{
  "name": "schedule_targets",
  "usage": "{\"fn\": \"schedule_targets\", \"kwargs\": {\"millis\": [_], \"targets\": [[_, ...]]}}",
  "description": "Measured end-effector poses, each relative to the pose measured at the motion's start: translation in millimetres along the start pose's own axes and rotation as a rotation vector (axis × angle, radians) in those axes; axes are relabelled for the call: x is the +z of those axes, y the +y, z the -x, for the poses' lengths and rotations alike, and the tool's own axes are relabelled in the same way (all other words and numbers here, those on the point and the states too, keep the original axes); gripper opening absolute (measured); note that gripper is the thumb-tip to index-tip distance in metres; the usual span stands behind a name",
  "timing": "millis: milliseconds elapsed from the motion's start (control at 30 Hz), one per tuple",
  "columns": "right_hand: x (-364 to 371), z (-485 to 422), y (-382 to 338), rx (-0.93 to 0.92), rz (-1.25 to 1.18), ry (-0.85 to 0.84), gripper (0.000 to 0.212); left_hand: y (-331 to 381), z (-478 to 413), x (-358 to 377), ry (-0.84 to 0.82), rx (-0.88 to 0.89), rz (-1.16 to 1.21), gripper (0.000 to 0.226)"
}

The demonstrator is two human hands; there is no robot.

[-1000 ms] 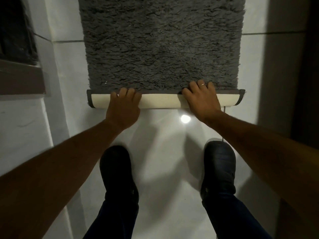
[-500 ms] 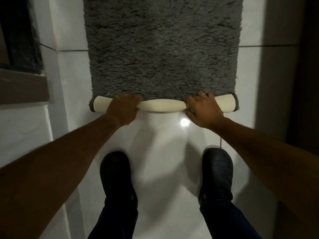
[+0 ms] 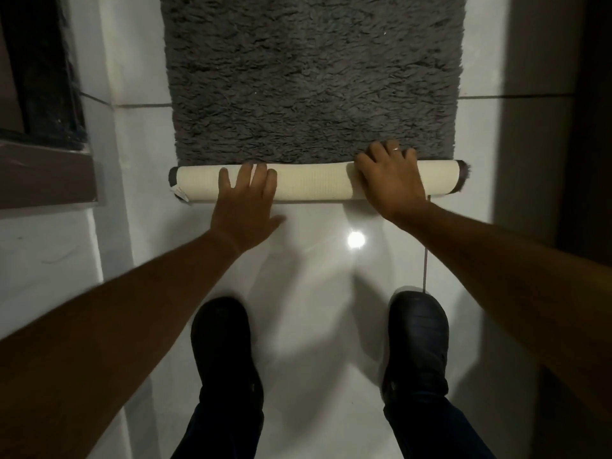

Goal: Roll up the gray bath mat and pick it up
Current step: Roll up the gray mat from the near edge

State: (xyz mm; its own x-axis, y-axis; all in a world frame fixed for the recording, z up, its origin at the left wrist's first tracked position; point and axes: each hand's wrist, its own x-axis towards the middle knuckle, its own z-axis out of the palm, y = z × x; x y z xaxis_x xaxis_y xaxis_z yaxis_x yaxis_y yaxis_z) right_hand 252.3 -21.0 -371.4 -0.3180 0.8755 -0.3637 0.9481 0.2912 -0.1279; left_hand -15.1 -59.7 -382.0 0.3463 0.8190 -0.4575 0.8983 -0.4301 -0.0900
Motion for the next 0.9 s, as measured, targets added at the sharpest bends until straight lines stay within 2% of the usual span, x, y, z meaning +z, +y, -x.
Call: {"fn": "schedule_targets", "kwargs": {"millis": [67, 167, 200, 367, 467, 567, 600, 633, 733, 800, 833, 900], "targets": [[0.8, 4.2, 1.6, -0.019, 0.008, 0.004, 0.035, 0.5, -2.1, 2.7, -0.080, -0.015, -0.072, 0.088], [4.0, 12.5, 8.8, -0.083, 0.092, -0.070, 0.058, -1.2, -16.8, -3.9, -0.015, -0.048, -0.116, 0.064], [5.8, 13.1, 10.8, -0.099, 0.113, -0.094, 0.060, -2.8, -21.8, -7.0, -0.009, -0.050, -0.111, 0.055], [-1.9, 3.6, 16.3, -0.109, 0.002, -0.100, 0.037, -14.7, -27.5, -20.0, -0.064, -0.043, 0.147, 0.041], [-8.9, 11.0, 24.3, -0.124, -0.114, -0.211, 0.037, -17.6, -20.6, -27.2, -0.169, 0.002, 0.313, 0.035], [-11.1, 21.7, 24.2, -0.091, -0.268, -0.365, 0.044, -15.2, -11.9, -27.7, -0.398, -0.013, 0.497, 0.042], [-9.9, 22.9, 22.5, -0.074, -0.293, -0.408, 0.045, -13.4, -8.1, -26.0, -0.416, -0.038, 0.532, 0.046], [-9.3, 21.7, 21.7, -0.051, -0.309, -0.439, 0.045, -10.3, -3.3, -24.1, -0.376, -0.048, 0.530, 0.048], [-13.2, 7.6, 24.0, 0.066, -0.401, -0.480, 0.043, 0.0, 17.1, -11.4, -0.011, 0.030, 0.280, 0.045], [-15.2, 0.7, 24.5, 0.080, -0.367, -0.443, 0.041, 7.4, 29.6, -1.1, 0.177, 0.088, 0.162, 0.048], [-13.9, 0.4, 23.7, 0.048, -0.289, -0.374, 0.041, 10.7, 33.2, 3.4, 0.199, 0.089, 0.141, 0.052], [-8.9, 7.6, 21.0, -0.001, -0.127, -0.168, 0.042, 17.6, 34.0, 7.0, 0.085, 0.037, 0.138, 0.077]]}}
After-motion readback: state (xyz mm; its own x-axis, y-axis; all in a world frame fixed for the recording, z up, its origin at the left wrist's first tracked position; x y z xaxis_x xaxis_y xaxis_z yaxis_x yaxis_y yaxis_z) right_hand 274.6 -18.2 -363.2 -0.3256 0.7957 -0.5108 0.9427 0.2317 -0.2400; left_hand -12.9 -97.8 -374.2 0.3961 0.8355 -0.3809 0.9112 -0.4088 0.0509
